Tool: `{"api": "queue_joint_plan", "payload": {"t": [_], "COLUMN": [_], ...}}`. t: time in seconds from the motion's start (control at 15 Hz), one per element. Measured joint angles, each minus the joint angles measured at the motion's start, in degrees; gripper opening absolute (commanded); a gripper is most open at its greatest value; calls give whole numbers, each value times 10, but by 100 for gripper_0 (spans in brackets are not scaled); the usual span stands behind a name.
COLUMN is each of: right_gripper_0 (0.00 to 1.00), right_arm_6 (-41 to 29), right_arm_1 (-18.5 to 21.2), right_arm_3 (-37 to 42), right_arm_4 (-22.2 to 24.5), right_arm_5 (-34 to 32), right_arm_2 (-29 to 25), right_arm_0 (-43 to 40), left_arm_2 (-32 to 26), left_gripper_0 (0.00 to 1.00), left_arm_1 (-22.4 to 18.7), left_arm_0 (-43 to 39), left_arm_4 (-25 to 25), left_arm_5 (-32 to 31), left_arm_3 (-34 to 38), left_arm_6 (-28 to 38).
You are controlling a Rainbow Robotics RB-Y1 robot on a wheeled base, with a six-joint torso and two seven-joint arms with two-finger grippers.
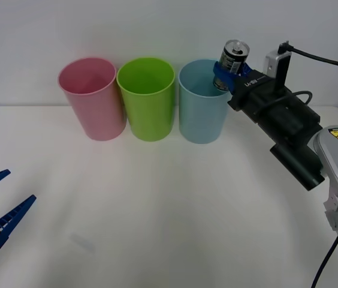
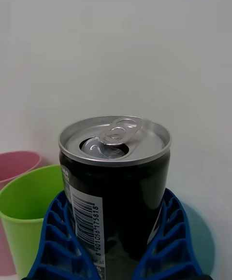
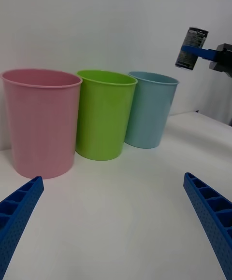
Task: Grasp the object on the table and drop it into the matching bin: aluminum can to the light blue bin, PET bottle to the pink bin.
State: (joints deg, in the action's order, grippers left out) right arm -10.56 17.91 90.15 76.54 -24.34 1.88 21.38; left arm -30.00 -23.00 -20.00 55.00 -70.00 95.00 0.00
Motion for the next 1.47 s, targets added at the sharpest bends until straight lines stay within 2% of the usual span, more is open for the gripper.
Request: {"api": "queue_joint_plan", "payload": {"t": [0.6, 0.93, 1.27, 1.33, 1.4, 1.47], "right_gripper_0": [0, 0, 0, 6, 42, 90], "right_arm_6": [-1, 6, 7, 7, 7, 9], "right_arm_1": [-79, -99, -104, -104, -104, -104], "right_arm_3": [-139, -204, -210, -210, -210, -210], "right_arm_4": [103, 125, 135, 135, 135, 135], "right_arm_5": [1, 4, 7, 7, 7, 7], "right_arm_2": [-56, -77, -74, -74, -73, -73], "right_arm_0": [110, 161, 164, 164, 164, 165], "left_arm_2": [0, 0, 0, 0, 0, 0], "left_gripper_0": [100, 100, 100, 100, 100, 100], "left_arm_1": [0, 0, 0, 0, 0, 0], "left_arm_0": [0, 0, 0, 0, 0, 0], "left_arm_4": [0, 0, 0, 0, 0, 0], "left_arm_5": [0, 0, 0, 0, 0, 0], "left_arm_3": [0, 0, 0, 0, 0, 0], "left_arm_6": [0, 0, 0, 0, 0, 0]}}
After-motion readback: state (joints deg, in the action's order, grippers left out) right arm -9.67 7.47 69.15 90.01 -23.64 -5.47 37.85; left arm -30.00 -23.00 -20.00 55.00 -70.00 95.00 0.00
